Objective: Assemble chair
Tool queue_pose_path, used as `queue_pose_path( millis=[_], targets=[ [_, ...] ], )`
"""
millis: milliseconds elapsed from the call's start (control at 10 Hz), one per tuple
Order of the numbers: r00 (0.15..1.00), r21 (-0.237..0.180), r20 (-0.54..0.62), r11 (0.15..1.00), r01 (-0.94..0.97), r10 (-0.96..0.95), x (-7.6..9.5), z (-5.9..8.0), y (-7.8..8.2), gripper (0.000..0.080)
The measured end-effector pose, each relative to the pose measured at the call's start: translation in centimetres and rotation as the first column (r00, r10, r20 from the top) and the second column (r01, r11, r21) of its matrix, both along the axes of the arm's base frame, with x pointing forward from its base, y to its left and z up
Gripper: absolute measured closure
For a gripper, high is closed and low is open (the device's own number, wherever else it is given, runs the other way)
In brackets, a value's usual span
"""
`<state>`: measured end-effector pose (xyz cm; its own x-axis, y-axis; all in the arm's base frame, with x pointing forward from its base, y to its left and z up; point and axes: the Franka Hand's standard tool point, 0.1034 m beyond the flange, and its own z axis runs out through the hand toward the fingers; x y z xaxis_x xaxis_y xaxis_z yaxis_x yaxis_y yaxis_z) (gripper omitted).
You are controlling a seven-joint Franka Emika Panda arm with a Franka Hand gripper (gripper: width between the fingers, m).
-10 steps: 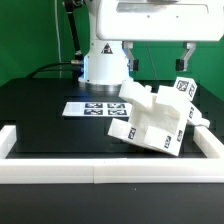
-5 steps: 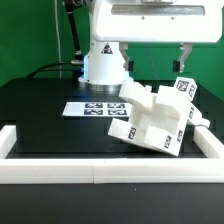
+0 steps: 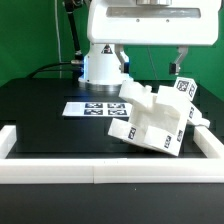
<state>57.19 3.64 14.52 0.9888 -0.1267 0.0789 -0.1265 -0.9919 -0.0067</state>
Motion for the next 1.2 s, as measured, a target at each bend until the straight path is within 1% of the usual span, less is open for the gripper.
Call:
queue_pose_path(
  millis=[200,400,500,700,900,1200],
  targets=[
    [0.967,0.021,-0.004,0.967,0.254,-0.254,-0.1,0.0,0.4,0.0150],
    [0.907,0.042,-0.014,0.906,0.422,-0.421,-0.2,-0.2,0.7,0.0150],
    [0.892,0.046,-0.016,0.891,0.453,-0.452,-0.2,-0.4,0.6,0.0150],
    [0.896,0.039,-0.013,0.895,0.445,-0.444,-0.2,-1.0,0.2,0.0150],
    [0.897,0.034,-0.016,0.896,0.443,-0.443,-0.4,-1.4,0.3,0.0150],
    [0.897,0.031,-0.018,0.896,0.443,-0.442,-0.4,-1.6,0.2,0.0150]
  ],
)
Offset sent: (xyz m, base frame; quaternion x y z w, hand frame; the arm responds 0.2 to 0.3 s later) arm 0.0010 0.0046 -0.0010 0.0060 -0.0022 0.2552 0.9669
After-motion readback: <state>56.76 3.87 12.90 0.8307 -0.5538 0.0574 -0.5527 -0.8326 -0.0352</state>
